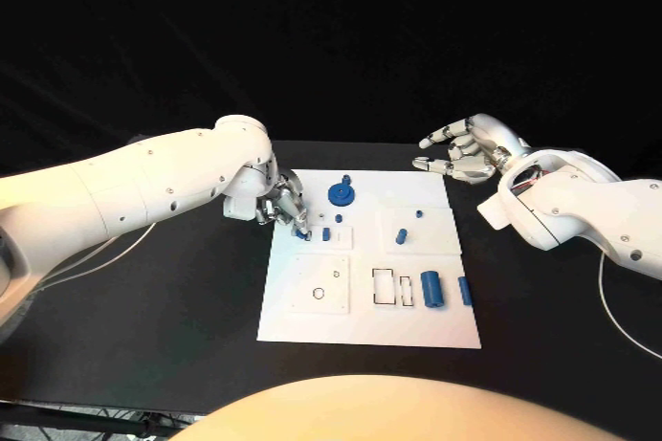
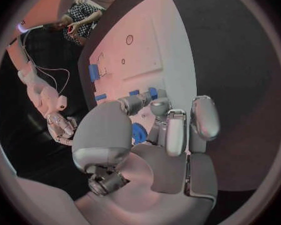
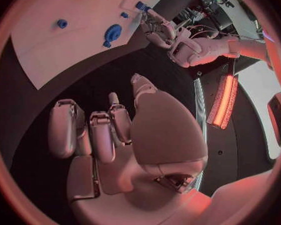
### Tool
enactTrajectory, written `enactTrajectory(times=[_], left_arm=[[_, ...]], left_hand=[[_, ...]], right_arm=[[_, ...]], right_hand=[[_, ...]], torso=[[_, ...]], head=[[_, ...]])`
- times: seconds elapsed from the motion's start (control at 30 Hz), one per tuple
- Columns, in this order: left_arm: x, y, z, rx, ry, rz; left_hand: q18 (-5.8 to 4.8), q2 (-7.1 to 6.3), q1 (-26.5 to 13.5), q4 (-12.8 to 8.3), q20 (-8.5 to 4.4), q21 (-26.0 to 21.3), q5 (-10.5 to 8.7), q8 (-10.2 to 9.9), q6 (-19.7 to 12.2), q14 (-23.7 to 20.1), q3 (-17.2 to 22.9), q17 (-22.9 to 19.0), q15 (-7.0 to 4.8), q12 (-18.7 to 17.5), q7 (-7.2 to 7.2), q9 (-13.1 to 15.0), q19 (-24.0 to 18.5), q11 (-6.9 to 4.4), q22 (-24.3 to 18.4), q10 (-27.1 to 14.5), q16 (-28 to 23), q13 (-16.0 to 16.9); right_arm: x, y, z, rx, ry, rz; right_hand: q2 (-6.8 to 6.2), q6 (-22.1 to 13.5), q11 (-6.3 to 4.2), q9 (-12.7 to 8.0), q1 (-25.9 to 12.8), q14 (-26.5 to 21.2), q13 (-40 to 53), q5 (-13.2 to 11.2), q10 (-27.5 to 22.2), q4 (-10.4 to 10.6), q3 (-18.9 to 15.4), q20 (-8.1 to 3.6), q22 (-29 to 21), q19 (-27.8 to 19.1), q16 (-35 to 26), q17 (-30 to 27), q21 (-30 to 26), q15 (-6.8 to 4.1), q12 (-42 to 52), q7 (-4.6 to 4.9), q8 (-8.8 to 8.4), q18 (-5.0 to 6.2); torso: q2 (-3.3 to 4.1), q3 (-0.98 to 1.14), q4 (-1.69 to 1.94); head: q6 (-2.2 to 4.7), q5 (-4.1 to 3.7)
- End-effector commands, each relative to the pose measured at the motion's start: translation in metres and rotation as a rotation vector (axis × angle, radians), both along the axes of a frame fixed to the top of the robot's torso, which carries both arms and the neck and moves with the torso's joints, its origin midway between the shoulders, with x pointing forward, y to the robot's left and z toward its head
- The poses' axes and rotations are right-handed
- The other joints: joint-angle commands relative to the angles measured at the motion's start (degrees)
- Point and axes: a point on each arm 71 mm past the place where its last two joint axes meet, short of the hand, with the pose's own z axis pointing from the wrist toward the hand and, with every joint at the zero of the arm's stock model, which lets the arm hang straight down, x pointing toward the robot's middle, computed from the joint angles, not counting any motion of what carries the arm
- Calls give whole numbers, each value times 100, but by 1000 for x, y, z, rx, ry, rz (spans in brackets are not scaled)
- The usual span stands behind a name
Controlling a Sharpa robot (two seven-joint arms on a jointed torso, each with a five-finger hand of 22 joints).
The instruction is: Assemble the parts on the task board
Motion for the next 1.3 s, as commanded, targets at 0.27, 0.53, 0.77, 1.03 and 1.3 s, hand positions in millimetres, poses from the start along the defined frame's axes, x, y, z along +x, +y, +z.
enactTrajectory(times=[0.27,0.53,0.77,1.03,1.3], left_arm=[[0,1,2,-43,-5,30],[-2,5,6,-159,9,98],[-5,14,12,-242,32,144],[-10,14,12,-205,56,88],[-7,15,11,-77,-12,29]], left_hand=[[14,250,315,-239,30,-28,40,36,-42,437,224,1079,61,-5,25,87,-44,14,3,-81,-17,-18],[21,189,359,-300,38,-40,39,68,-38,434,285,1073,61,-32,19,150,-62,9,-14,-126,-20,-96],[39,129,360,-292,41,-90,41,107,-49,417,308,1034,67,-71,20,206,-120,13,-81,-177,-41,-169],[18,-152,438,-379,28,-9,51,266,55,436,527,1085,19,24,-43,394,-53,-46,26,-29,-9,-48],[-18,-251,363,-350,-15,105,62,366,170,490,649,1206,-46,121,-122,539,76,-119,173,179,59,98]], right_arm=[[-1,2,1,-5,-10,18],[-2,5,0,-5,-4,32],[-4,9,0,-29,-8,65],[-4,10,0,-37,-12,73],[-5,11,0,-37,-13,71]], right_hand=[[-20,10,-14,-7,-43,480,301,18,-37,-9,-3,-29,648,-22,-35,966,-41,-44,-10,-13,42,107],[-12,15,-17,-9,3,481,307,17,-31,-31,20,-30,654,-17,-34,971,-35,-46,-2,-16,48,106],[-17,21,-23,-19,171,481,303,2,-35,-77,105,-36,664,-10,-35,970,-30,-52,-3,-20,58,103],[-18,25,-24,-20,188,481,305,2,-33,-79,116,-37,672,-3,-35,971,-16,-53,0,-21,61,100],[-18,26,-24,-20,187,481,303,2,-35,-76,117,-37,666,-9,-34,974,-29,-53,-3,-21,62,103]], torso=[[1,-1,-2],[0,-3,0],[-5,-1,5],[-1,-6,2],[-1,0,4]], head=[[5,0],[53,-6],[83,-6],[99,10],[97,23]])
